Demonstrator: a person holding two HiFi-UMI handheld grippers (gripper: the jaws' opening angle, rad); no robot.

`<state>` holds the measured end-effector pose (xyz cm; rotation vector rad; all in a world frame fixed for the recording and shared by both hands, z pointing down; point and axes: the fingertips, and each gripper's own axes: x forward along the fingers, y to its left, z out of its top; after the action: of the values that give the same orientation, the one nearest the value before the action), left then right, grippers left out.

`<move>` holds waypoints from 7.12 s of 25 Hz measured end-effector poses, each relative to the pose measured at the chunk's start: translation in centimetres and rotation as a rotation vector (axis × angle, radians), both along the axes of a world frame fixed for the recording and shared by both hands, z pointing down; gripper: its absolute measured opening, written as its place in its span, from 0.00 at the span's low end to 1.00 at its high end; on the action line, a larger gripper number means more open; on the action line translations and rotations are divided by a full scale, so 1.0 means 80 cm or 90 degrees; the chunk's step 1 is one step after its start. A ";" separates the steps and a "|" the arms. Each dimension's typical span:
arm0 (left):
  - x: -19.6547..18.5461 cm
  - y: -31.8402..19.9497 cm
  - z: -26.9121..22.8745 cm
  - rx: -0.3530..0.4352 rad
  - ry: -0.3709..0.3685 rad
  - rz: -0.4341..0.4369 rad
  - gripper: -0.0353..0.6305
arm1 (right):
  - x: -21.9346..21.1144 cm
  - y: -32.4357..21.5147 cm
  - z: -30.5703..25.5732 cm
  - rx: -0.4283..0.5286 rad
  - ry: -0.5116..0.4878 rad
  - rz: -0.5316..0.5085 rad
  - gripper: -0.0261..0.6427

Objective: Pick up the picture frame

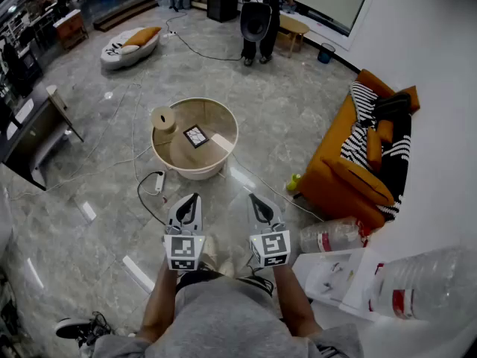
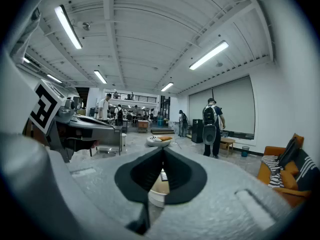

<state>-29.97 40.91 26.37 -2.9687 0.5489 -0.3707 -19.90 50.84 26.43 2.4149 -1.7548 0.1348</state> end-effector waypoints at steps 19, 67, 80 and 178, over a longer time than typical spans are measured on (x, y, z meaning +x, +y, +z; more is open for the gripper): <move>0.083 -0.042 0.022 -0.021 -0.002 -0.013 0.08 | 0.071 -0.054 0.020 -0.009 -0.006 -0.031 0.04; 0.365 -0.572 0.092 -0.097 -0.047 -0.282 0.08 | 0.397 -0.648 0.090 -0.088 -0.078 -0.292 0.04; 0.351 -0.657 0.220 -0.188 -0.088 -0.426 0.08 | 0.426 -0.767 0.237 -0.209 -0.138 -0.385 0.04; 0.334 -0.652 0.677 -0.376 -0.175 -0.454 0.08 | 0.394 -0.798 0.756 -0.502 -0.204 -0.358 0.14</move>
<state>-3.26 -11.25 80.55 -3.0131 1.7062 -1.1483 11.62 -13.01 86.92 1.3576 -1.9238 0.9670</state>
